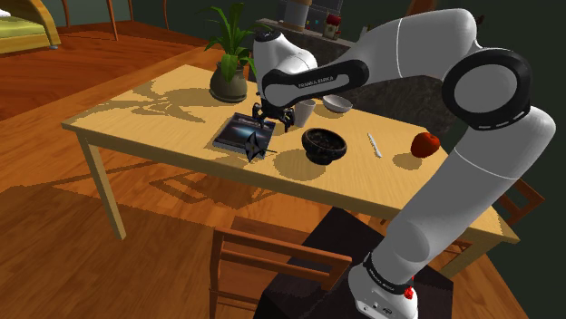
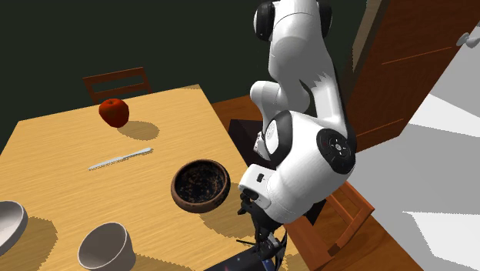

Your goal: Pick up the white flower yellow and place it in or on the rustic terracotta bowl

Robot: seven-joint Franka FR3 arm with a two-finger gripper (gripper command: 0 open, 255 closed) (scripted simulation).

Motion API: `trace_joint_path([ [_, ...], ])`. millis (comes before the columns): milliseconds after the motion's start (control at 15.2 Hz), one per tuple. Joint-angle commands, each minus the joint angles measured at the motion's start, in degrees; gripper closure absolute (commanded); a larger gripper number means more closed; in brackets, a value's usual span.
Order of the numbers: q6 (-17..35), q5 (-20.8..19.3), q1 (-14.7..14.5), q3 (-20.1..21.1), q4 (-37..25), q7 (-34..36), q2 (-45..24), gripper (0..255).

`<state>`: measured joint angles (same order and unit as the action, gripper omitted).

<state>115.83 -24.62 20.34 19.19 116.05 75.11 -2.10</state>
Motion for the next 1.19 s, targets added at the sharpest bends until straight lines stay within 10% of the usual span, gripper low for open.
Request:
trace_joint_path([
  [0, 0.0, 0.0, 0.0, 0.0, 0.0, 0.0, 0.0, 0],
  [132, 0.0, 0.0, 0.0, 0.0, 0.0, 0.0, 0.0, 0],
  [198, 0.0, 0.0, 0.0, 0.0, 0.0, 0.0, 0.0, 255],
  [792, 0.0, 0.0, 0.0, 0.0, 0.0, 0.0, 0.0, 255],
  [858, 0.0, 0.0, 0.0, 0.0, 0.0, 0.0, 0.0, 0],
  [1122, -5.1, 12.9, -0.4, -0.2, -4.8, 23.9, -5.4, 0],
])
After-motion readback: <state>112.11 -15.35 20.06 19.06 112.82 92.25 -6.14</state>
